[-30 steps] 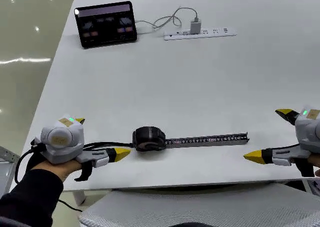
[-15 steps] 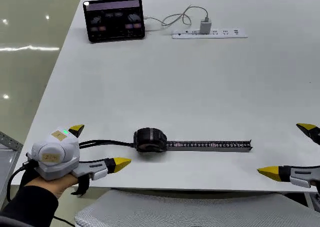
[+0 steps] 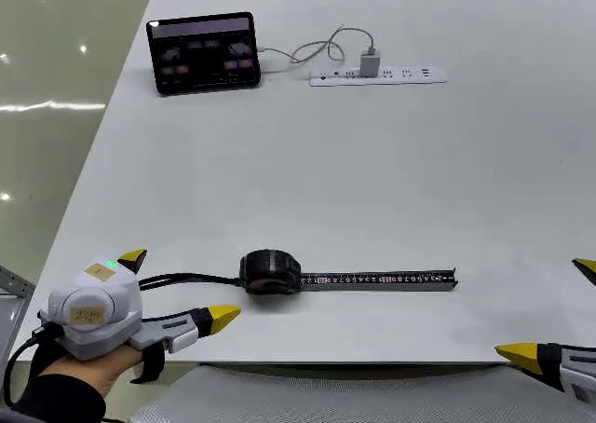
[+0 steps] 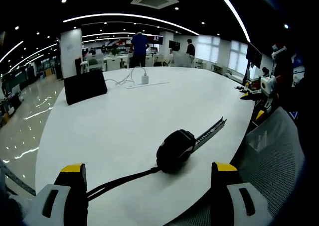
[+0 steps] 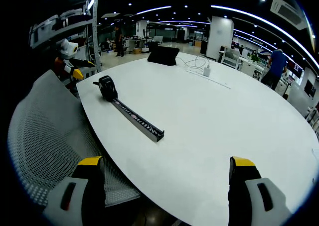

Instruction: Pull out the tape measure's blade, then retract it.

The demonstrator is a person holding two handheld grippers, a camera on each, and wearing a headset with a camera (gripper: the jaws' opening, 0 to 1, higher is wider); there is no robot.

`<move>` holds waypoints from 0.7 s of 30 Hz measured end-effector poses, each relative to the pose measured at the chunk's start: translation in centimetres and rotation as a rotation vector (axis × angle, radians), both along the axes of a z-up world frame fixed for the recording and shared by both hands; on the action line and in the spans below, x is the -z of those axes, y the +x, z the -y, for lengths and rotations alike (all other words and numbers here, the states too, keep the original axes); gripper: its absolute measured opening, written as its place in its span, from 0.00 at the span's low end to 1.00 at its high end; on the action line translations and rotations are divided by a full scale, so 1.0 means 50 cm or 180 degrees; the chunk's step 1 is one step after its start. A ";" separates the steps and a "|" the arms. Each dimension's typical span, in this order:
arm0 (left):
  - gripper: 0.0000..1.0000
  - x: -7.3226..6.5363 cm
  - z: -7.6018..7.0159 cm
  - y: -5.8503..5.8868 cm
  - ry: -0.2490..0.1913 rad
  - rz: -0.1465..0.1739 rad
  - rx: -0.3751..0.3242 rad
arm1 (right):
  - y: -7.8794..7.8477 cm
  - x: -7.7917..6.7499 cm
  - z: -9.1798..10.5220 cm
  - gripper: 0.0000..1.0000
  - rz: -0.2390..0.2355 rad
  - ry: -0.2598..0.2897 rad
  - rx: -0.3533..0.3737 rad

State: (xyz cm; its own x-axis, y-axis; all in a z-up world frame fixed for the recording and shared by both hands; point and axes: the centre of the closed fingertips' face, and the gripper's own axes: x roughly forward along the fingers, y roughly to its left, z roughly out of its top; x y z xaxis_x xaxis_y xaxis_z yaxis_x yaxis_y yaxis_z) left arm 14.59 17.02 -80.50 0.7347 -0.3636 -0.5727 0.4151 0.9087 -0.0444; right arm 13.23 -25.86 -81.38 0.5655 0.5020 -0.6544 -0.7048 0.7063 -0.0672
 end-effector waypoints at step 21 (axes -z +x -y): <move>1.00 0.016 0.100 0.062 0.0089 -0.0188 0.0150 | 0.036 0.004 -0.041 1.00 -0.0001 -0.0156 -0.0441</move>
State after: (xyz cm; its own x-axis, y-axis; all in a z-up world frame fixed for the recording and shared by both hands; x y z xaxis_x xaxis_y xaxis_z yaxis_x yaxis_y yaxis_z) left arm 17.71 12.02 -81.29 0.6819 -0.3803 -0.6248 0.4548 0.8895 -0.0450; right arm 15.01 -23.80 -81.61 0.4927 0.5425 -0.6804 -0.7953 0.5981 -0.0990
